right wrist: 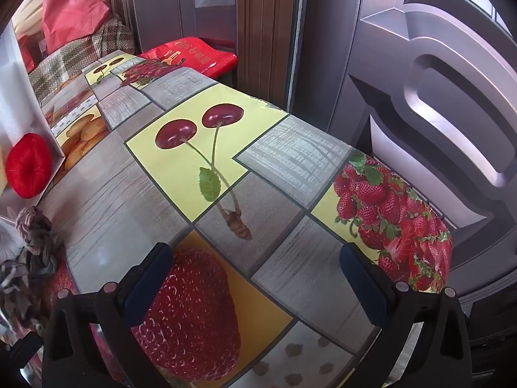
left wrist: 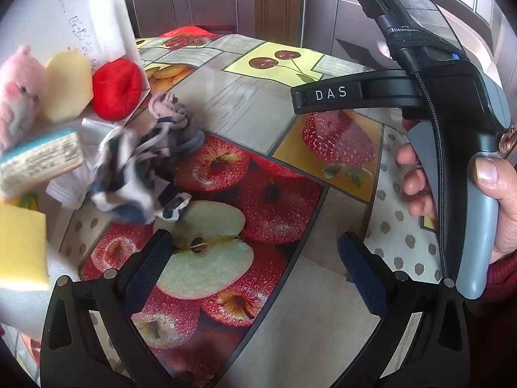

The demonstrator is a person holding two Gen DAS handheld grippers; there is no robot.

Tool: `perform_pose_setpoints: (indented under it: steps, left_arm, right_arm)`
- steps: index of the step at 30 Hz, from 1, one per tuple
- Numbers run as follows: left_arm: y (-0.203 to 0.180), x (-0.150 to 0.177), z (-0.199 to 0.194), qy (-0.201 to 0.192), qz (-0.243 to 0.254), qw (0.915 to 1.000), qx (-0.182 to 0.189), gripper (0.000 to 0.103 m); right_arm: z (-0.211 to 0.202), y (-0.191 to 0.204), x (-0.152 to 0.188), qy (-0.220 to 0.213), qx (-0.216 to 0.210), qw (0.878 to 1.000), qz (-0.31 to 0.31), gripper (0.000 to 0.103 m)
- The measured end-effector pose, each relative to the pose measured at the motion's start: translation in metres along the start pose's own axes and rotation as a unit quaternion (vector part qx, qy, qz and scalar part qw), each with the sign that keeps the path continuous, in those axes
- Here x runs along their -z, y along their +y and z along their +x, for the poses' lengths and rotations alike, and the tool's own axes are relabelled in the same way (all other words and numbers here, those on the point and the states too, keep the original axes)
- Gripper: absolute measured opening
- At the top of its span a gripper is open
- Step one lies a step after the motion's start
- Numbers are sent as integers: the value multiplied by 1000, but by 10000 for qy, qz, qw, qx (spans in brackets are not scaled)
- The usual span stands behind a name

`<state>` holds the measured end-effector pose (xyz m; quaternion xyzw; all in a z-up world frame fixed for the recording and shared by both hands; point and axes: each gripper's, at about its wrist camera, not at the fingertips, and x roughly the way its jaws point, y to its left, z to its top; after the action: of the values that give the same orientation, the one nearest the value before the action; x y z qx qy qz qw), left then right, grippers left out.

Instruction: Organize soft objects

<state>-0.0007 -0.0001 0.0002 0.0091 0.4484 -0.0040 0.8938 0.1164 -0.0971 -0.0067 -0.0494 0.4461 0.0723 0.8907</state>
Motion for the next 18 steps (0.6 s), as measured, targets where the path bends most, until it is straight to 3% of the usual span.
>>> perform_pose_setpoints:
  steps: [18]
  left_arm:
    - [-1,-1,1,18,1,10000,2,102]
  right_arm:
    - [0,0,0,-3,8,10000,-6,103]
